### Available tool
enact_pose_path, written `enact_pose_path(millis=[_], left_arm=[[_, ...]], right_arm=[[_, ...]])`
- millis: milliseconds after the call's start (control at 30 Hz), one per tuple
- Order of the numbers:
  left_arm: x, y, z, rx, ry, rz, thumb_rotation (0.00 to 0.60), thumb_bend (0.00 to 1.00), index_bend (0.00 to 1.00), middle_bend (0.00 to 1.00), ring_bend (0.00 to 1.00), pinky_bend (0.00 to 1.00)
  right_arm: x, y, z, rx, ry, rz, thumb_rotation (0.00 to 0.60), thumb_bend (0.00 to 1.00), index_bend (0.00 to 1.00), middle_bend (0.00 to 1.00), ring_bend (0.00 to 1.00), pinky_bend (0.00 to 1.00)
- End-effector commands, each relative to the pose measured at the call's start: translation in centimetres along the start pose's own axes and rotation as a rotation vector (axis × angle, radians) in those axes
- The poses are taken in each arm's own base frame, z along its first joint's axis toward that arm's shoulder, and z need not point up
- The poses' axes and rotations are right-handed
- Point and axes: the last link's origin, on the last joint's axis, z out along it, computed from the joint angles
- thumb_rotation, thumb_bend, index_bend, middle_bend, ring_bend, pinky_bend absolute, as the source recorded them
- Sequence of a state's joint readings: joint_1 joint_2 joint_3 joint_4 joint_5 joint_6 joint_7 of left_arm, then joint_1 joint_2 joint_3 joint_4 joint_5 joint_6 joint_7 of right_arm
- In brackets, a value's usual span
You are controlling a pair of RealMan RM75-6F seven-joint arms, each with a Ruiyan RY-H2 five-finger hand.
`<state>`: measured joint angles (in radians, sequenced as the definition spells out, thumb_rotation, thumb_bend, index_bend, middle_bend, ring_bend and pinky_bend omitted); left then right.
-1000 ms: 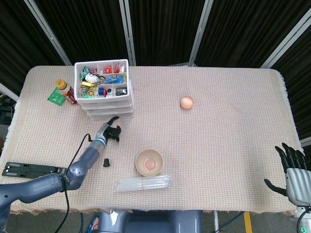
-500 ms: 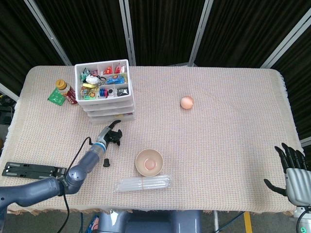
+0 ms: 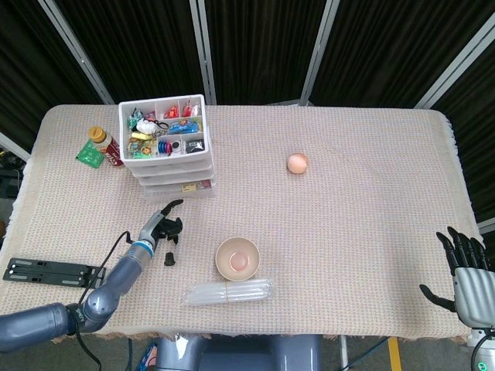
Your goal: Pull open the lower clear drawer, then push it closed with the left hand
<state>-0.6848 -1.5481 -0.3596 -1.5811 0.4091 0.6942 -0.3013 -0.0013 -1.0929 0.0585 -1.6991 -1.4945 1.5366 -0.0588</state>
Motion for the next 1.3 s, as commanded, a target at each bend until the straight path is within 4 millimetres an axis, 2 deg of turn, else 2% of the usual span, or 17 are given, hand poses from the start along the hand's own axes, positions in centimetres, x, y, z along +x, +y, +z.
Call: enact_pose_path(millis=[33, 200, 333, 500, 767, 1000, 1300], left_arm=[[1.1, -0.6, -2.0, -0.062, 0.047, 0.181, 0.6, 0.77, 0.21, 0.97, 0.9, 0.69], [2.5, -0.3, -2.4, -0.159, 0.202, 0.583, 0.6, 0.77, 0.16, 0.97, 0.9, 0.7], [2.9, 0.1, -2.0, -0.147, 0.279, 0.8, 0.6, 0.77, 0.15, 0.98, 0.9, 0.7], [3.5, 0.5, -1.4, -0.072, 0.338, 0.954, 0.6, 0.78, 0.15, 0.98, 0.91, 0.7], [3.9, 1.4, -0.2, 0.013, 0.37, 0.996, 0.6, 0.78, 0.15, 0.98, 0.91, 0.7], [4.0, 0.9, 0.5, 0.069, 0.368, 0.968, 0.6, 0.78, 0.16, 0.98, 0.91, 0.7], [3.5, 0.2, -0.3, 0.071, 0.324, 0.946, 0.6, 0.78, 0.24, 0.98, 0.91, 0.7]], right_arm=[[0.0, 0.0, 0.0, -0.001, 0.0, -0.001, 0.6, 0.08, 0.09, 0.0, 0.0, 0.0], [0.0, -0.1, 0.0, -0.001, 0.001, 0.0, 0.6, 0.08, 0.09, 0.0, 0.0, 0.0], [0.0, -0.1, -0.1, -0.003, -0.001, 0.0, 0.6, 0.08, 0.09, 0.0, 0.0, 0.0], [-0.1, 0.0, -0.1, -0.006, -0.004, 0.001, 0.6, 0.08, 0.09, 0.0, 0.0, 0.0], [-0.1, 0.0, -0.1, -0.008, -0.006, 0.004, 0.6, 0.08, 0.09, 0.0, 0.0, 0.0], [-0.1, -0.1, -0.1, -0.012, -0.011, 0.01, 0.6, 0.08, 0.09, 0.0, 0.0, 0.0], [-0.1, -0.1, -0.2, -0.013, -0.012, 0.009, 0.6, 0.08, 0.09, 0.0, 0.0, 0.0]])
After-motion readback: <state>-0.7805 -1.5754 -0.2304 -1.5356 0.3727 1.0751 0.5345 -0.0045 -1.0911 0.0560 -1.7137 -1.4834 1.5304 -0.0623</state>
